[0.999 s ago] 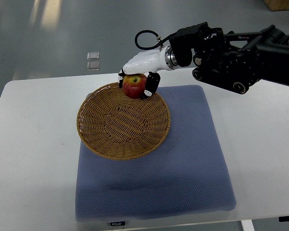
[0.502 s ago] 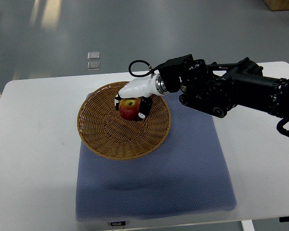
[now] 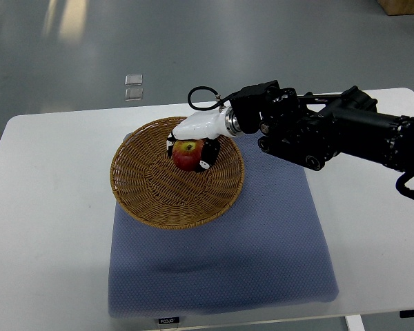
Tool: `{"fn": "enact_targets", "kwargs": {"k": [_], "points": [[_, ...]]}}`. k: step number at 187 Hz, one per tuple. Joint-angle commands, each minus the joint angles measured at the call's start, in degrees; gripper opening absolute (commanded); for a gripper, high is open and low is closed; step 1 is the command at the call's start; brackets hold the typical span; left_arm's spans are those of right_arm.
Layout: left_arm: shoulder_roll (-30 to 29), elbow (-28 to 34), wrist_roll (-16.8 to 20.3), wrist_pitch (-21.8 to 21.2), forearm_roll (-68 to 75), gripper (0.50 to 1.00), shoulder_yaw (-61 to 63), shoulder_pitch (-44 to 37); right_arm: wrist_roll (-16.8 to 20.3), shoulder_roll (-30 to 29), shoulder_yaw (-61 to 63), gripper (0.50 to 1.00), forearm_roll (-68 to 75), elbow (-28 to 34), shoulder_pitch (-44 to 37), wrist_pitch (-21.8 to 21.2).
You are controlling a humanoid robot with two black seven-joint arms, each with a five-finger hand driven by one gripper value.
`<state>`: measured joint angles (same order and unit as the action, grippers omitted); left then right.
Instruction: Place red apple in basket with right hand
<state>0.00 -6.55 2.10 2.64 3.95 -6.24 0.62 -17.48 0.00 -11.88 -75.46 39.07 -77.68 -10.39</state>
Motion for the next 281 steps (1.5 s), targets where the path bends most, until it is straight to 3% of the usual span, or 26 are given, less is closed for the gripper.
{"fn": "enact_targets", "kwargs": {"k": [1, 15, 97, 126, 214, 237, 281], "points": [[0.00, 0.05, 0.01, 0.00, 0.00, 1.000, 0.00, 0.00, -0.01, 0.00, 0.01, 0.827, 0.23, 0.04, 0.16, 0.02], [0.00, 0.05, 0.01, 0.00, 0.00, 1.000, 0.00, 0.00, -0.01, 0.00, 0.01, 0.858, 0.40, 0.04, 0.25, 0.02], [0.00, -0.04, 0.01, 0.00, 0.00, 1.000, 0.00, 0.00, -0.01, 0.00, 0.36, 0.897, 0.67, 0.04, -0.19, 0.02], [0.00, -0.04, 0.01, 0.00, 0.00, 1.000, 0.00, 0.00, -0.01, 0.00, 5.63, 0.913, 0.67, 0.04, -1.33, -1.04], [0.00, 0.05, 0.01, 0.00, 0.00, 1.000, 0.00, 0.00, -0.45, 9.49, 6.43, 0.917, 6.12, 0.13, -5.37, -0.07], [0.00, 0.05, 0.01, 0.00, 0.00, 1.000, 0.00, 0.00, -0.45, 12.22, 12.05, 0.915, 8.67, 0.13, -4.84, -0.16], [0.00, -0.04, 0.01, 0.00, 0.00, 1.000, 0.00, 0.00, -0.28, 13.54, 28.22, 0.915, 22.99, -3.30, 4.64, -0.07]]}}
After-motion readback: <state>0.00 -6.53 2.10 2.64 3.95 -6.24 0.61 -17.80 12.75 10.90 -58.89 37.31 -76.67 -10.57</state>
